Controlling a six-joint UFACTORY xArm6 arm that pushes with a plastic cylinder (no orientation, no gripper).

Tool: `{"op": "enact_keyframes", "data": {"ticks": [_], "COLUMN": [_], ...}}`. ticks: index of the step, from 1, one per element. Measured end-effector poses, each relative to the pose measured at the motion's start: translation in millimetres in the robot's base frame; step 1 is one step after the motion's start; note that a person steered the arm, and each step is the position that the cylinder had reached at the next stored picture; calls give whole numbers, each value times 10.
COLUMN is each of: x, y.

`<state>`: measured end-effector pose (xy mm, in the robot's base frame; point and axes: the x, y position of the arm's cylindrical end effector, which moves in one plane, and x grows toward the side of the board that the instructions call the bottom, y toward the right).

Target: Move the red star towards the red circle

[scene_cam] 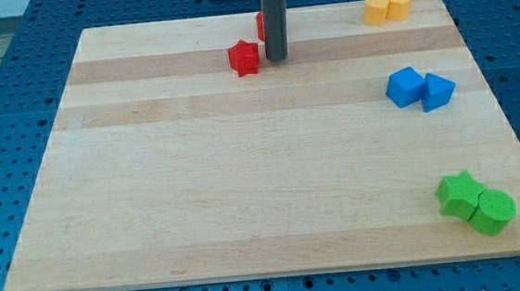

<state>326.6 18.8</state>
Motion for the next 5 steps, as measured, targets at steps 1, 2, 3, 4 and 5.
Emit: {"op": "enact_keyframes", "data": {"ticks": [1,2,3,4,5], "x": [557,361,99,-22,-254], "y": [-407,-770,-661,-258,-195]}}
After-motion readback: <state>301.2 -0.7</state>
